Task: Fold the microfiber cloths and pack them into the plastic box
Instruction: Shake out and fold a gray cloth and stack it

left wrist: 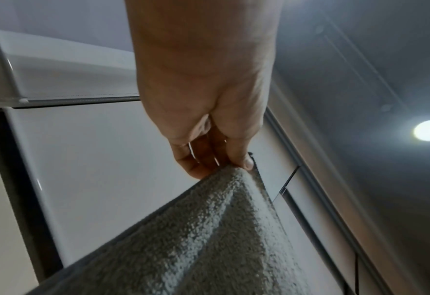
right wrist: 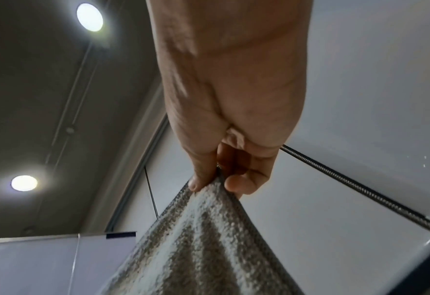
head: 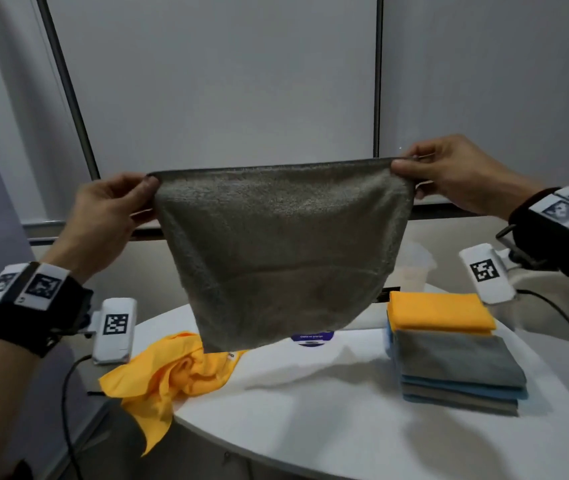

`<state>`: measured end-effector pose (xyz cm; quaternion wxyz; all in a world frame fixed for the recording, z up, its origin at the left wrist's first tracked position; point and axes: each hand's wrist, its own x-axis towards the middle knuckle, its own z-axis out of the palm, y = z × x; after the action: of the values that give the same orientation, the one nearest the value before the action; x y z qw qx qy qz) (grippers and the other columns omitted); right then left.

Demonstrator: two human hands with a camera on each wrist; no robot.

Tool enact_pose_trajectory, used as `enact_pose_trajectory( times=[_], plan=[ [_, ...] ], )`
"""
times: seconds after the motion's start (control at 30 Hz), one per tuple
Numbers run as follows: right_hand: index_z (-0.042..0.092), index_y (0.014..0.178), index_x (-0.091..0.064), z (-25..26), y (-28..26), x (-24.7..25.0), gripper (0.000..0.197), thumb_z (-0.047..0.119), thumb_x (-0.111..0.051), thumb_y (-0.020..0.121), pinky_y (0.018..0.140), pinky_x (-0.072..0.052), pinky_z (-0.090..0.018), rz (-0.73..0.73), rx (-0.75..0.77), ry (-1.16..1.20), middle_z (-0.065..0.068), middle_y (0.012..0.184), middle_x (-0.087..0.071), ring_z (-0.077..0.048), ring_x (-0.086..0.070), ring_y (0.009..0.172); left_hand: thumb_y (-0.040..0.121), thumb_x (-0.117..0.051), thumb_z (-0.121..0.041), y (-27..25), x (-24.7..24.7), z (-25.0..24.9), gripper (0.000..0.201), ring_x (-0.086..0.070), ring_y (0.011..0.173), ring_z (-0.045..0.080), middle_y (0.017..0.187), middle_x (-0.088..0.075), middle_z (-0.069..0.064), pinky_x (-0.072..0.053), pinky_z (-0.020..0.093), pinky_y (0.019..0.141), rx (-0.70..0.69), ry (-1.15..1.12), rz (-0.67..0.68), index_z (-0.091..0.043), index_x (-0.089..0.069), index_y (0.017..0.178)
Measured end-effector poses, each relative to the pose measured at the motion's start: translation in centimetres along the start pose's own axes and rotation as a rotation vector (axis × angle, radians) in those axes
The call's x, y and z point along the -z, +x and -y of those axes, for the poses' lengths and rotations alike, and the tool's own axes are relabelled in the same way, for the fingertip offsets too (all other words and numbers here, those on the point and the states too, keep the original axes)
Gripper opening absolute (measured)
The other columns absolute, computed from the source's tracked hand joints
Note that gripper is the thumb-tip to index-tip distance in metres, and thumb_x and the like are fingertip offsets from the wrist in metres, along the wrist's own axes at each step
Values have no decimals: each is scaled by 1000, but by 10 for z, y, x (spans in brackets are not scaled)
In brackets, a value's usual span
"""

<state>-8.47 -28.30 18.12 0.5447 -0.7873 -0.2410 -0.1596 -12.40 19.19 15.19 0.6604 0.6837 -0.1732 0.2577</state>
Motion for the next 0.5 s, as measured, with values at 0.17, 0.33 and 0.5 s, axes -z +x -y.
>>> enact_pose_trajectory(
  times=[0.17, 0.33, 0.5],
  plan=[
    [8, 80, -70, -40, -1, -15, 16, 21, -73, 89, 51, -48, -19, 35, -119, -127, -1, 66, -62, -6, -54, 53, 91, -69, -14, -6, -4, 41, 3, -68, 75, 17, 83, -73, 2, -59, 31, 70, 78, 138, -77, -16, -72, 91],
    [5, 89, -64, -110, -6, -48, 11, 14, -66, 94, 67, -52, -31, 121, -271, -124, -12, 88, -64, -21, -60, 84, 98, -60, -8, -26, -22, 107, 4, -62, 77, 19, 84, -66, 8, -56, 21, 62, 247, 165, -110, -7, -63, 95],
    [6, 90, -61, -104, -4, -53, 12, 11, -57, 100, 76, -55, -37, 13, -239, 35, -16, 90, -63, -27, -62, 87, 100, -56, -11, -22, -23, 102, 8, -66, 78, 17, 93, -68, 8, -55, 31, 75, 205, -3, -92, -8, -62, 103]
  ],
)
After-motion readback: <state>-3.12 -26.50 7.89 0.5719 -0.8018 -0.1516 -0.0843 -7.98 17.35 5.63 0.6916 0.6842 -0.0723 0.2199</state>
